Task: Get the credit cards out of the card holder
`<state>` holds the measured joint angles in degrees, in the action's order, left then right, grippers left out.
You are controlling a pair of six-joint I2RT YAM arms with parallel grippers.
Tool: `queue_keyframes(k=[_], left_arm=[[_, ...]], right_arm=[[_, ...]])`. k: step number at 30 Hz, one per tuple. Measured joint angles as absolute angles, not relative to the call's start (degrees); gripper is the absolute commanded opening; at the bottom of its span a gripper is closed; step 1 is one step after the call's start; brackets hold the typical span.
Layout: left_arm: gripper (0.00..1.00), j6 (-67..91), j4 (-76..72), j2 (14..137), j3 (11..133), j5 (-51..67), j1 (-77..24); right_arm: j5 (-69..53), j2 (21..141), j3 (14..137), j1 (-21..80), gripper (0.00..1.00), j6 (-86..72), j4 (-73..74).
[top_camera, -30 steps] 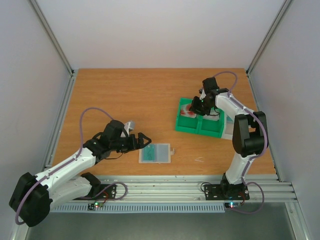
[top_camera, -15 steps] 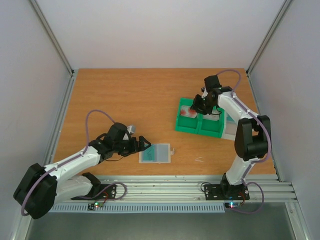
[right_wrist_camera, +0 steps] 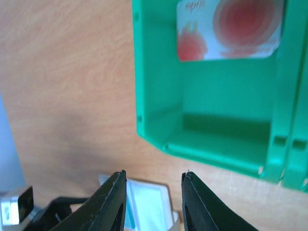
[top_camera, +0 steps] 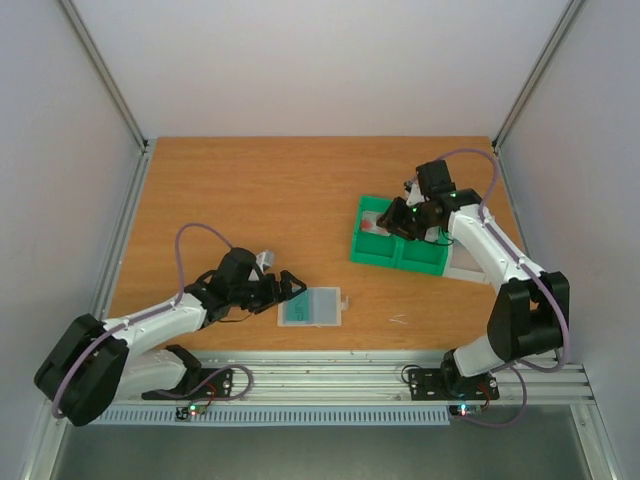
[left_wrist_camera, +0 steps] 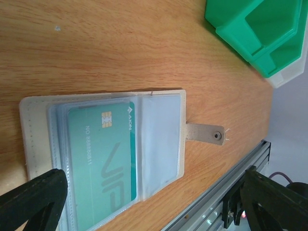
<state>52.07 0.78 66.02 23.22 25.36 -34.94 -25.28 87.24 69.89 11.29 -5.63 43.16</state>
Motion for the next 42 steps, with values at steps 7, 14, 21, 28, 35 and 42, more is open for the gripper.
queue_keyframes(k=[7, 14, 21, 28, 35, 42], left_arm=[[0.88, 53.7, -3.8, 68.3, 22.3, 27.1, -34.9], [0.49, 52.9, -4.0, 69.5, 22.4, 27.7, -34.8], [0.15, 50.1, 0.0, 70.1, 22.7, 24.9, -34.8], [0.00, 47.7, 4.1, 73.7, 23.5, 22.6, -34.7], [0.00, 47.1, 3.8, 75.7, 23.8, 23.1, -34.7], [0.00, 48.1, 1.3, 78.2, 23.9, 25.6, -34.7]], right_arm=[[-27.5, 81.4, 64.0, 17.7, 0.33, -8.5, 42.5], [-28.6, 79.3, 59.4, 25.2, 0.25, -11.2, 38.9], [-28.4, 79.4, 54.6, 33.3, 0.24, -14.6, 33.1], [-27.5, 83.0, 51.9, 39.7, 0.24, -17.1, 26.8], [-26.6, 86.5, 49.6, 43.7, 0.24, -18.7, 21.3], [-26.5, 90.8, 48.9, 44.6, 0.23, -19.0, 16.0]])
